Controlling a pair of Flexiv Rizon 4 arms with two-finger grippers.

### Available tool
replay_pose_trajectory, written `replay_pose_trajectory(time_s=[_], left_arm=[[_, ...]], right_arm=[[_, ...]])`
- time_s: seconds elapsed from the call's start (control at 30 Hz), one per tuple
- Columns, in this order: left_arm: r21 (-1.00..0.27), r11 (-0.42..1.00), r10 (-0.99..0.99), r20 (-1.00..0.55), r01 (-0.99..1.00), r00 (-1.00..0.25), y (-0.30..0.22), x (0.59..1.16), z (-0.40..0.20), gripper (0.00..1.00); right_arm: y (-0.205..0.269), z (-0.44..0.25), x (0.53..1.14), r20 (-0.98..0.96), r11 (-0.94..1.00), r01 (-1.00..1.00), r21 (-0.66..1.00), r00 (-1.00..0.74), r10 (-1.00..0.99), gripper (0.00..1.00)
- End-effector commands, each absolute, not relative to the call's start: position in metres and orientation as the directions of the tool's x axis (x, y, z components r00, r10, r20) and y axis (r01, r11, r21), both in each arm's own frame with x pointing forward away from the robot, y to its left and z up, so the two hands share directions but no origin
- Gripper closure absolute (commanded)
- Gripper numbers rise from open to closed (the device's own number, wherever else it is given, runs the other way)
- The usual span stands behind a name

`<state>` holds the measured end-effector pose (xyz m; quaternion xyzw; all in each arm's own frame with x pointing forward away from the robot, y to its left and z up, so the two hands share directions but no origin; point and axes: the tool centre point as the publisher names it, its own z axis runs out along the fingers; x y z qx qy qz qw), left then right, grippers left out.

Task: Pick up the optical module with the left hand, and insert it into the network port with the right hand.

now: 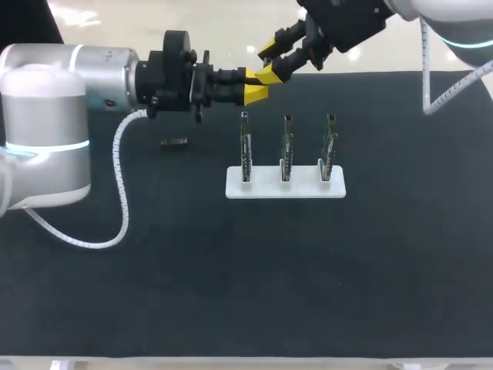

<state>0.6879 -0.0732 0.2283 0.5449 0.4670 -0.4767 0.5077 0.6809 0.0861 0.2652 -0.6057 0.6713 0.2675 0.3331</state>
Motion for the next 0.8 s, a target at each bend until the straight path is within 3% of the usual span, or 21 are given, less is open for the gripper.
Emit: replay_pose_trajectory(time_s=[0.03, 0.43, 0.47, 0.5, 0.8], left_arm=[[0.108, -0.05, 0.025, -0.994, 0.993, 0.109, -0.0734, 0.6888, 0.2282, 1.0], [0.108, -0.05, 0.025, -0.994, 0.993, 0.109, -0.0734, 0.6888, 0.2282, 1.0], [0.108, -0.05, 0.025, -0.994, 0.993, 0.109, -0.0734, 0.6888, 0.2282, 1.0], [0.108, -0.05, 0.025, -0.994, 0.993, 0.109, -0.0734, 0.6888, 0.2282, 1.0], [0.108, -0.05, 0.025, -0.994, 0.993, 0.109, -0.0734, 0.6888, 0.2282, 1.0]], right_arm=[[0.0846, 0.2663, 0.6798, -0.77, 0.124, -0.991, -0.044, -0.045, -0.636, 0.56], [0.0846, 0.2666, 0.6804, -0.768, 0.123, -0.991, -0.044, -0.045, -0.639, 0.64], [0.0849, 0.2664, 0.6805, -0.768, 0.124, -0.991, -0.045, -0.045, -0.639, 0.71], [0.085, 0.2662, 0.6805, -0.768, 0.125, -0.991, -0.046, -0.045, -0.639, 1.0], [0.0853, 0.2655, 0.6808, -0.765, 0.124, -0.991, -0.046, -0.045, -0.642, 1.0]])
